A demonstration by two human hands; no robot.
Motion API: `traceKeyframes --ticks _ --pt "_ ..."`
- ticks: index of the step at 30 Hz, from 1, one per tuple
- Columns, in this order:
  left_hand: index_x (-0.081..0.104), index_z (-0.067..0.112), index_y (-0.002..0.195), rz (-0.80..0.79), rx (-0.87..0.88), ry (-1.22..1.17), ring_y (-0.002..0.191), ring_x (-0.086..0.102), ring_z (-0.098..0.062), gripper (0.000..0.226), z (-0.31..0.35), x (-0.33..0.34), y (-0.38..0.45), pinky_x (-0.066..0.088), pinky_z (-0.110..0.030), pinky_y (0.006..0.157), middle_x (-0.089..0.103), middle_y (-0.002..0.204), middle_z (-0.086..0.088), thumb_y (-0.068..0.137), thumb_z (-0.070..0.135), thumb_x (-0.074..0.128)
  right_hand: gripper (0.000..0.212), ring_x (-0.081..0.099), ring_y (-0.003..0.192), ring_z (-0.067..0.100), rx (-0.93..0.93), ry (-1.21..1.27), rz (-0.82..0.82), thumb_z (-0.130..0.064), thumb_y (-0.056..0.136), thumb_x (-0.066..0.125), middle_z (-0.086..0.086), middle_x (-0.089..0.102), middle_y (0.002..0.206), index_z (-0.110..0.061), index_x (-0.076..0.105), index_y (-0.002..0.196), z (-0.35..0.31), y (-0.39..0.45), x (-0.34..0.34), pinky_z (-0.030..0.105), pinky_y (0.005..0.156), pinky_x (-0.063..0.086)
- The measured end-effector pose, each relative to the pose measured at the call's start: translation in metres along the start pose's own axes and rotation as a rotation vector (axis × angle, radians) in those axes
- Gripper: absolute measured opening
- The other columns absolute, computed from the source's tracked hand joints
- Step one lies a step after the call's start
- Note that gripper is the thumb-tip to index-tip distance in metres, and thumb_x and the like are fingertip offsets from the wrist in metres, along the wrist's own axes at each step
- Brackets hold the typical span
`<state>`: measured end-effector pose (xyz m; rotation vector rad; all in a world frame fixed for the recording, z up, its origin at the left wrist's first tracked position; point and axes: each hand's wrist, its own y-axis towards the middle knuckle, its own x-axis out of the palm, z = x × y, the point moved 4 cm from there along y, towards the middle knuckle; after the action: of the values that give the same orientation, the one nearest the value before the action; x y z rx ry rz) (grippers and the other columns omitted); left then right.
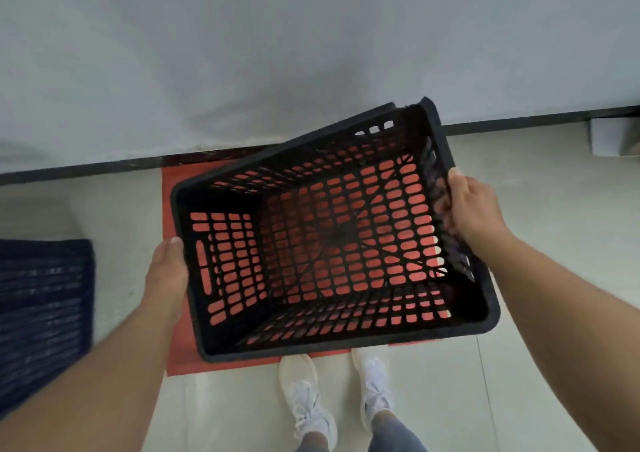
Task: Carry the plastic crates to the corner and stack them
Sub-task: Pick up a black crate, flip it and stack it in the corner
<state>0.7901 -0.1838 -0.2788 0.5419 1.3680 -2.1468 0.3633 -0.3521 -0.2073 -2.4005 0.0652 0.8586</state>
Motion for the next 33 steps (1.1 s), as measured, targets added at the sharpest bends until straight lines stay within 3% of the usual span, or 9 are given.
traceKeyframes --ticks 5,8,10,12,17,20,24,27,33 --pt "0.052 0.023 0.128 0.011 -0.095 0.012 0.117 0.054 -0.038 0.07 -0.04 0.025 0.062 0.039 -0.056 0.102 0.057 0.132 -0.013 0.081 0.069 0.03 0.043 0.055 0.055 0.025 0.073 0.003 0.022 -0.039 0.1 0.026 0.016 0.063 0.086 -0.006 0.054 0.106 0.035 0.04 -0.004 0.032 0.047 0.045" --pt "0.054 0.011 0.125 -0.077 -0.216 -0.142 0.113 0.056 -0.035 0.071 -0.015 0.046 0.016 0.042 -0.048 0.099 0.06 0.124 -0.016 0.089 0.065 0.026 0.044 0.065 0.077 0.036 0.061 -0.141 0.08 -0.043 0.095 0.028 0.021 0.063 0.1 -0.008 0.052 0.104 0.048 0.055 -0.004 0.051 0.077 0.053" --pt "0.058 0.012 0.115 -0.154 -0.218 -0.247 0.097 0.06 -0.032 0.061 -0.01 0.059 0.011 0.049 -0.042 0.086 0.063 0.107 -0.015 0.093 0.061 0.029 0.049 0.064 0.093 0.04 0.087 -0.258 0.112 -0.045 0.095 0.03 0.023 0.065 0.104 -0.005 0.053 0.108 0.059 0.065 -0.006 0.045 0.084 0.048" --pt "0.06 0.014 0.111 -0.241 -0.206 -0.336 0.079 0.058 -0.026 0.057 -0.006 0.066 0.008 0.05 -0.038 0.075 0.061 0.091 -0.013 0.093 0.061 0.032 0.053 0.062 0.096 0.038 0.127 -0.287 0.128 -0.046 0.094 0.032 0.023 0.066 0.103 -0.002 0.055 0.113 0.068 0.071 -0.007 0.04 0.081 0.044" --pt "0.059 0.021 0.078 -0.295 -0.198 -0.381 0.052 0.046 -0.017 0.051 0.0 0.057 0.015 0.043 -0.031 0.059 0.049 0.061 0.001 0.086 0.067 0.038 0.031 0.06 0.069 0.019 0.235 0.052 0.06 -0.028 0.1 0.036 0.009 0.063 0.086 -0.006 0.057 0.108 0.076 0.069 -0.004 0.031 0.06 0.046" --pt "0.063 0.016 0.093 -0.267 -0.149 -0.382 0.066 0.057 -0.019 0.05 -0.006 0.043 0.022 0.047 -0.034 0.072 0.059 0.075 -0.004 0.093 0.057 0.034 0.031 0.058 0.066 0.022 0.266 0.084 0.02 -0.027 0.098 0.035 0.021 0.064 0.095 -0.008 0.059 0.093 0.092 0.059 0.016 0.032 0.061 0.046" --pt "0.06 0.013 0.11 -0.28 -0.113 -0.341 0.095 0.062 -0.026 0.047 -0.016 0.041 0.029 0.04 -0.043 0.099 0.066 0.102 -0.012 0.099 0.046 0.027 0.036 0.058 0.066 0.019 0.309 0.067 0.029 -0.033 0.097 0.035 0.014 0.065 0.087 -0.008 0.059 0.107 0.105 0.046 0.033 0.029 0.061 0.044" --pt "0.062 0.015 0.105 -0.259 -0.132 -0.425 0.086 0.061 -0.02 0.043 -0.02 0.043 0.037 0.044 -0.037 0.09 0.065 0.093 -0.007 0.099 0.044 0.032 0.028 0.063 0.068 0.022 0.385 0.276 0.005 -0.031 0.096 0.04 0.01 0.066 0.079 -0.011 0.06 0.103 0.108 0.047 0.034 0.032 0.061 0.049" --pt "0.063 0.018 0.083 -0.136 -0.131 -0.527 0.054 0.053 -0.012 0.04 -0.028 0.025 0.019 0.045 -0.028 0.067 0.057 0.06 0.003 0.097 0.043 0.036 0.023 0.048 0.056 0.018 0.305 0.292 0.051 -0.025 0.092 0.043 0.006 0.056 0.071 -0.014 0.059 0.08 0.087 0.034 0.029 0.031 0.056 0.043"
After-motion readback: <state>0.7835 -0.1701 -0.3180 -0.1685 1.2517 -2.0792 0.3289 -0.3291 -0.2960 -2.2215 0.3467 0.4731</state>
